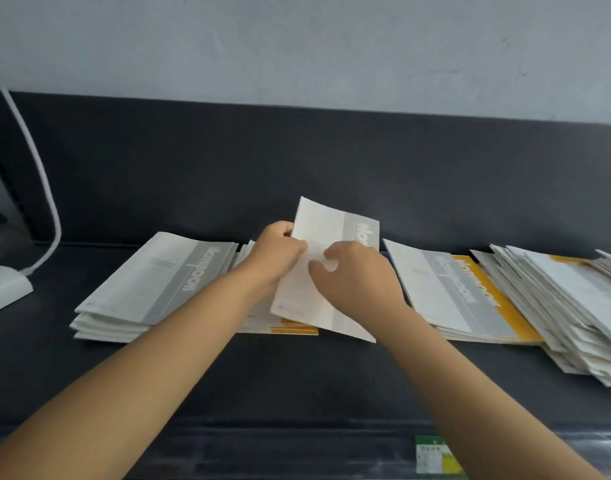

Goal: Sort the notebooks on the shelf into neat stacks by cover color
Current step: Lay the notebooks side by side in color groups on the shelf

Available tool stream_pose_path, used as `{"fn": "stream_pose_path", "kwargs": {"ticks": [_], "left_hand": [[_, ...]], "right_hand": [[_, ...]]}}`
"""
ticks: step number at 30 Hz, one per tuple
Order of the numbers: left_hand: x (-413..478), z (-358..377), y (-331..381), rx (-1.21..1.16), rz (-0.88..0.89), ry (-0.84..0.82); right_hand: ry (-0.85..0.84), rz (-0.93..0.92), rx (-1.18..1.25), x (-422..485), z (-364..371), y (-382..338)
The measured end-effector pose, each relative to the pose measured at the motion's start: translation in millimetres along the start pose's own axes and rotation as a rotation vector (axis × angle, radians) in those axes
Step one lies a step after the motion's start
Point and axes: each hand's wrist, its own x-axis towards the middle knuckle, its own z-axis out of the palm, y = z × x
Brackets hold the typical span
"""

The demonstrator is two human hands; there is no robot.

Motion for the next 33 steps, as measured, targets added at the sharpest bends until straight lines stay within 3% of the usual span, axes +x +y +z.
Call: {"fn": "stream_pose_path", "kwargs": {"ticks": [3, 6, 9, 14, 20, 24, 27, 33], "left_hand": [[-1, -38, -9, -0.081, -0.037, 0.083], [-7, -73, -21, -0.107, -0.054, 0.132], [-12, -105, -35, 0.003, -0.028, 0.209], [-17, -153, -56, 0.307, 0.031, 0.308], [-9, -188, -71, 0.636, 0.019, 0.314], [-4, -175, -69, 0.995, 0.077, 0.285], [-2, -145, -57, 0.998, 0.179, 0.208], [-1, -48, -31, 1.076, 0.386, 0.051]], "right_hand": [[0.027, 0.047, 0.046, 13, 12, 1], [-0.065, 0.129, 0.274, 24, 32, -8], [-0.187, 0.176, 0.516, 29, 52, -28], [-0.244, 0.141, 0.572, 30, 87, -74], [-0.243, 0.045, 0.391, 32, 104, -103], [-0.166, 0.045, 0.388, 27, 90, -90], [-0.1, 0.034, 0.372, 25, 69, -71], [0.058, 0.07, 0.063, 22, 25, -10]]}}
